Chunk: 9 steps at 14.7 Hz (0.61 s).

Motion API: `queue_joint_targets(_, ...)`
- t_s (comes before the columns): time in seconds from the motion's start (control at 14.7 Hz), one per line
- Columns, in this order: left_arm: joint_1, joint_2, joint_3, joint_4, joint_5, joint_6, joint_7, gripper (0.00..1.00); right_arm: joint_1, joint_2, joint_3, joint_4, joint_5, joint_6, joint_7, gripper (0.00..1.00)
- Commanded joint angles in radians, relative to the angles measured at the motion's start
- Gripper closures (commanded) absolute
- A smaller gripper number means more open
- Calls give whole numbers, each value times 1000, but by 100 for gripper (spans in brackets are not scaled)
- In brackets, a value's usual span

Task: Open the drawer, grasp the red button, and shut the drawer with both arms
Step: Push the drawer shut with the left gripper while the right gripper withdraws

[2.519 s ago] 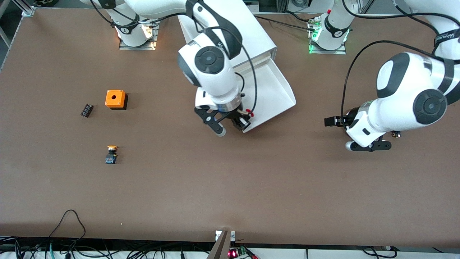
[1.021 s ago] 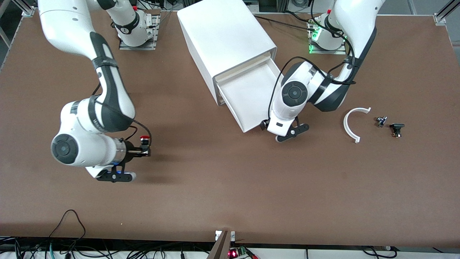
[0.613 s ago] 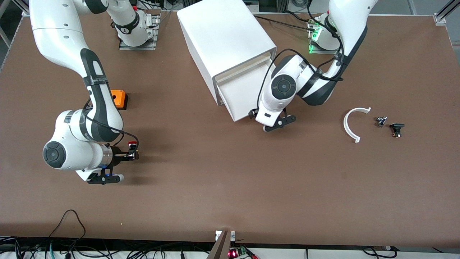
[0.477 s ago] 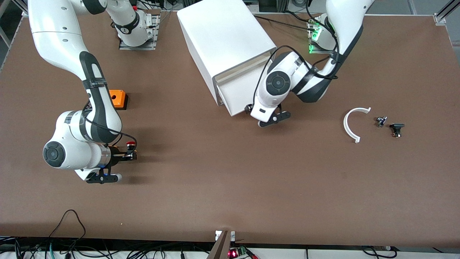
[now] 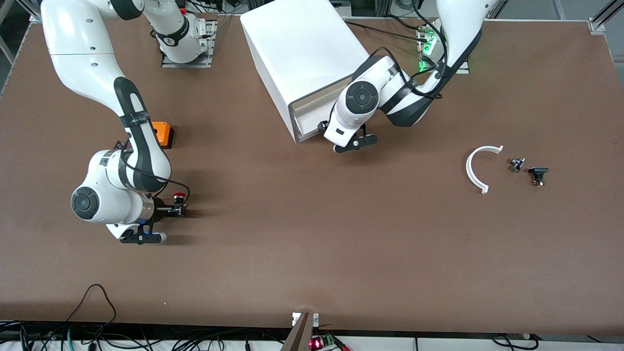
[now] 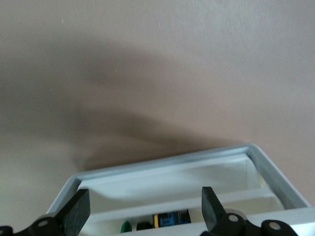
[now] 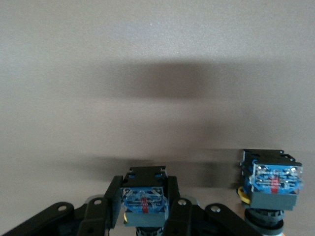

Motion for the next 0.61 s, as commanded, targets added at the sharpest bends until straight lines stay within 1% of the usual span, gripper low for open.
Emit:
queue_joint_targets(0.0,15,-29,-30,-28,-47,-18,5,0,-6,-18,1,-27,8,21,-12,100)
queue_joint_targets(0.07,14,-26,-33,-28,-59,-18,7,0,-8,-18,1,-27,9,21,-6,92)
queue_joint_targets(0.14,9,-26,-33,-27,-81,-18,7,0,-11,-18,1,-25,9,19,-3,63)
queue_joint_targets(0.2,6,-26,-33,-28,-88,-18,7,0,-11,-18,1,-25,11,19,-3,15)
queue_joint_targets(0.27,5,-26,-33,-28,-89,-18,8,0,-11,-18,1,-24,11,18,-4,0)
queue_joint_targets(0.54,-2,-24,-34,-28,-111,-18,7,0,-5,-47,-12,-18,5,9,-7,0)
